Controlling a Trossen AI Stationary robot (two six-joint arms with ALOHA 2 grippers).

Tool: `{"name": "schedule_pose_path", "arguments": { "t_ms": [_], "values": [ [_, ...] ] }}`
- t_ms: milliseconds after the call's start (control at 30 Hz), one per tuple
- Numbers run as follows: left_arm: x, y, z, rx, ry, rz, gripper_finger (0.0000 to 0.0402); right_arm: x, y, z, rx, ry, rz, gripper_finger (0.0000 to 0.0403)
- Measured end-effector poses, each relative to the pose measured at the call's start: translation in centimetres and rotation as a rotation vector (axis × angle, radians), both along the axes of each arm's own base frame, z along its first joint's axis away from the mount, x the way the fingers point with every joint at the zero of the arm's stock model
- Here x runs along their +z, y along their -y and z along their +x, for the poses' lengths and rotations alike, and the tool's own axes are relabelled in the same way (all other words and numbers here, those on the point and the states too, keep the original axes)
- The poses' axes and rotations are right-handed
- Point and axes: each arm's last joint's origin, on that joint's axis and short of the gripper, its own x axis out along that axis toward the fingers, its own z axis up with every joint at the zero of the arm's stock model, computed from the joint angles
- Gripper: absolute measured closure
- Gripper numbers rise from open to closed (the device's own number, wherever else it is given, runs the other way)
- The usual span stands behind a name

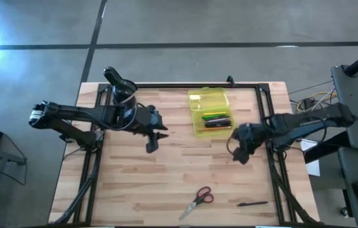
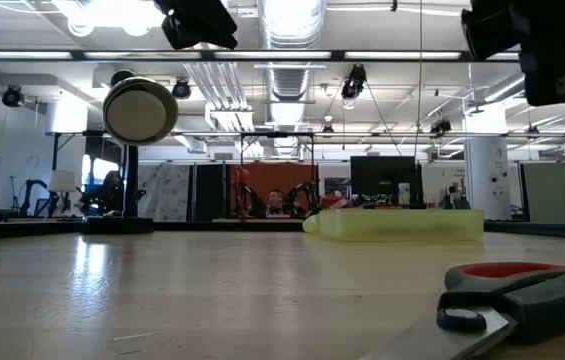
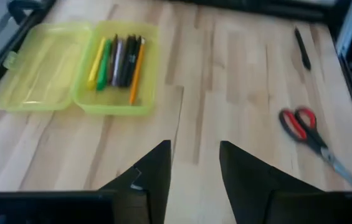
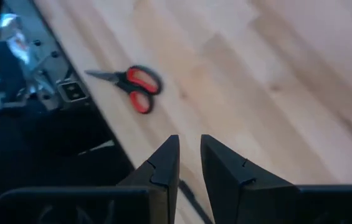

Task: Pick & place school supplies into a supply box
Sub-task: Put the black pen into the supply box

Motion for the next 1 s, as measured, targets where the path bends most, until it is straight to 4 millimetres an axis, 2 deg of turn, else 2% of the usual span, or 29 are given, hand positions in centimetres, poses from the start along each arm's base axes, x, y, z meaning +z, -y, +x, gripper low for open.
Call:
{"name": "schedule_pose_path", "arguments": {
  "t_ms": [133, 433, 733, 1000],
  "values": [
    [-0.8, 0.1, -0.2, -0.028, -0.040, 0.019, 0.0307, -0.4, -2.5, 0.4, 0.096, 0.013, 0.023, 0.0345],
    [-1.0, 0.8, -0.3, 0.016, -0.045, -0.042, 0.0360, -2.3, -7.7, -0.4, 0.218, -0.167, 0.042, 0.0345],
    [-0.8, 2.0, -0.2, 0.037, -0.014, -0.108, 0.0399, -5.8, -12.9, -1.2, 0.193, -0.396, 0.036, 0.0345],
    [-1.1, 3.3, 0.1, 0.018, -0.018, -0.136, 0.0401, -9.0, -16.9, -0.5, 0.262, -0.424, 0.113, 0.0356]
  ]
}}
